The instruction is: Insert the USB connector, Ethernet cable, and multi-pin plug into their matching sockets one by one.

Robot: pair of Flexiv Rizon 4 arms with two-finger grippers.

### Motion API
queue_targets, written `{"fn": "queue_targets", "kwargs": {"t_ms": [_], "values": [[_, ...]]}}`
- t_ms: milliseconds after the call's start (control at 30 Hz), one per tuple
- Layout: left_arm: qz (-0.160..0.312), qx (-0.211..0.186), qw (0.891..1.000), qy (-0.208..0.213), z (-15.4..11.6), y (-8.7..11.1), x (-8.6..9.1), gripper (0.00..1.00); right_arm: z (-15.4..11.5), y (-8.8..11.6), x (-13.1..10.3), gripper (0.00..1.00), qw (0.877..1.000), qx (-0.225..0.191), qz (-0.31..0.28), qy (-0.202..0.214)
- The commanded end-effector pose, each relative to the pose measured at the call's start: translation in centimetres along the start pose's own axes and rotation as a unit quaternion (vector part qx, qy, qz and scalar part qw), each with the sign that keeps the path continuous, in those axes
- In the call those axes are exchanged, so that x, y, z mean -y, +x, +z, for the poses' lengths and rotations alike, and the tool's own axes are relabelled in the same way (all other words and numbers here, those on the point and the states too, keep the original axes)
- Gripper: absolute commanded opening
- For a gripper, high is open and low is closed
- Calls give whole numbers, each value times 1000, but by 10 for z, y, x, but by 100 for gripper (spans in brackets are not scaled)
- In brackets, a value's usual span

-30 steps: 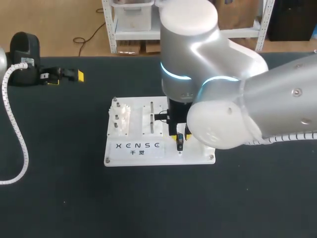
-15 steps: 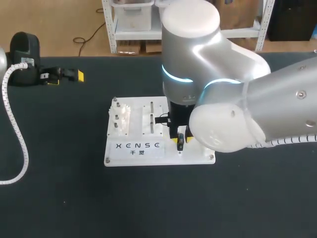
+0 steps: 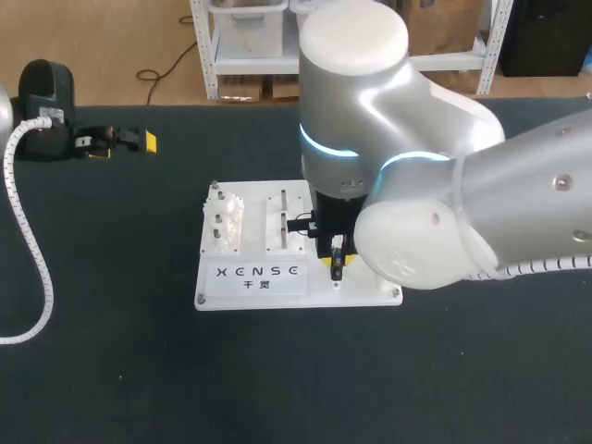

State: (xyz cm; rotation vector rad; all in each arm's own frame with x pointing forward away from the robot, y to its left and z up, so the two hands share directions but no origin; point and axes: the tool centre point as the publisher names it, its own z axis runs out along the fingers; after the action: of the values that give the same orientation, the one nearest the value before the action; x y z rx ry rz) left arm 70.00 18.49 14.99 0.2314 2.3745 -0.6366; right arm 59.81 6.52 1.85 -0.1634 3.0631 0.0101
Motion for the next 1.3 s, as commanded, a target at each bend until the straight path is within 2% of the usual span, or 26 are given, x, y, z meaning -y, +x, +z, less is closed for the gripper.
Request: {"fn": "queue_targets", "kwargs": {"t_ms": [33,333,733,1000,1300], "values": [[0,0,1000,0,0,0,0,100,-9,5,4,0,1000,10,0,-4],[0,0,1000,0,0,0,0,100,-31,5,8,0,999,31,1,-22],[0,0,1000,0,0,0,0,100,-54,5,50,0,998,59,10,-16],[0,0,1000,0,0,0,0,100,-57,5,71,0,998,63,19,-5],[0,0,1000,0,0,0,0,100,-54,7,77,0,998,61,19,1]]}}
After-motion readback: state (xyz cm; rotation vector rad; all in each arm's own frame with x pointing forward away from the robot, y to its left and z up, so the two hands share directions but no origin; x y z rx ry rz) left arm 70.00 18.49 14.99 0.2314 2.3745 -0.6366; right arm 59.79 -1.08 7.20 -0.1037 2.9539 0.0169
